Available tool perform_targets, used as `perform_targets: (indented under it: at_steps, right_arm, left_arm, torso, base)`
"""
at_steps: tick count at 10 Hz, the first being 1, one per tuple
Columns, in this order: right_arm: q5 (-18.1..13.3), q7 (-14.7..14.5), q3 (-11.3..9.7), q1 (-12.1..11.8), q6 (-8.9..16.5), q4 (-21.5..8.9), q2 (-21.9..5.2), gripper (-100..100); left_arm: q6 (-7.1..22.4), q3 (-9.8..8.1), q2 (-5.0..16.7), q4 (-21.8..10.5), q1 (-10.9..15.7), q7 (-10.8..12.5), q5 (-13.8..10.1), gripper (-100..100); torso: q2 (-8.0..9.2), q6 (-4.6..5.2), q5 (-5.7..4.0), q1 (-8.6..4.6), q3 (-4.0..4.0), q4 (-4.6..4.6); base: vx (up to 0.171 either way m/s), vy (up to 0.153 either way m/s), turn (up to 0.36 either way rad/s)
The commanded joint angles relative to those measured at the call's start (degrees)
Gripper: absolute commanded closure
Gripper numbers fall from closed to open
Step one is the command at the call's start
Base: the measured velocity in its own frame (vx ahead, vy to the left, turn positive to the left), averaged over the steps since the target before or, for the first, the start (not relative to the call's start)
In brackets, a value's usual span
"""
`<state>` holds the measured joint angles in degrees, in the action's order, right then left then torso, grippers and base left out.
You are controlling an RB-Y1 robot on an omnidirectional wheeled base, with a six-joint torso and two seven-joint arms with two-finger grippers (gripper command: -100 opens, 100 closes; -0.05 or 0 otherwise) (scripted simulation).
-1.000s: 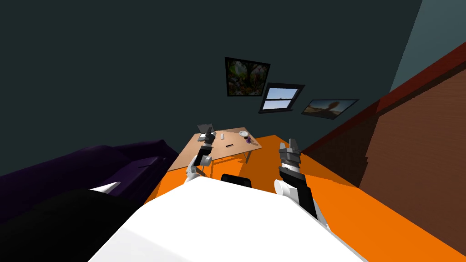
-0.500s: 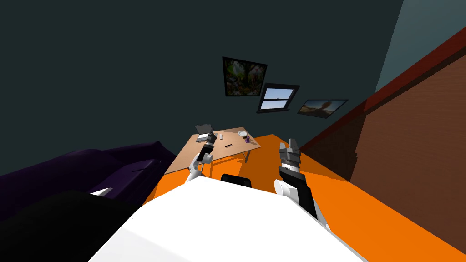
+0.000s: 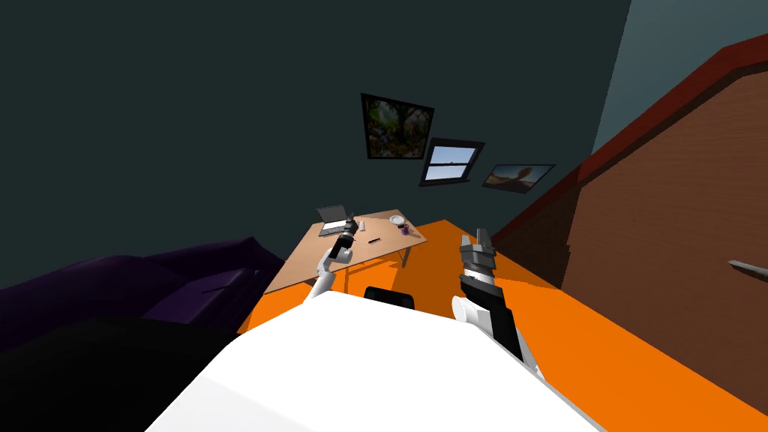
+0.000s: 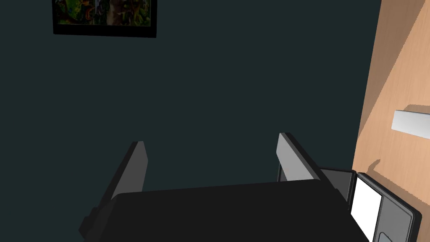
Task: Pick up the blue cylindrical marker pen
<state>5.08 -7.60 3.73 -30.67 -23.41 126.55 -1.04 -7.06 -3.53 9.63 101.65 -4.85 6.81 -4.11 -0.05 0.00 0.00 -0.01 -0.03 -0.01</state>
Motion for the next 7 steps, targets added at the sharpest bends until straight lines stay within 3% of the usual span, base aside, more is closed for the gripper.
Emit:
perform_targets:
  at_steps: [1,4,7]
  right_arm:
    - [0.00,0.00,0.00,0.00,0.00,0.00,0.00,0]
    - [0.00,0.00,0.00,-0.01,0.00,0.00,0.00,0]
    - [0.00,0.00,0.00,0.00,0.00,0.00,0.00,0]
  left_arm:
    - [1.47,-0.38,0.30,-1.88,0.86,0.61,-0.29,-100]
    - [6.62,-1.84,0.57,-7.29,4.87,2.39,-1.08,-100]
    - [9.74,-2.59,0.71,-10.57,6.80,3.26,-1.50,-100]
  torso:
    - [0.00,0.00,0.00,0.00,0.00,0.00]
    - [0.00,-0.03,0.00,0.00,0.00,0.00]
    - [-0.02,-0.01,-0.01,-0.02,-0.01,0.00]
  base:
    - [0.005,0.002,-0.058]
    - [0.007,-0.001,-0.085]
    - [0.010,-0.003,-0.073]
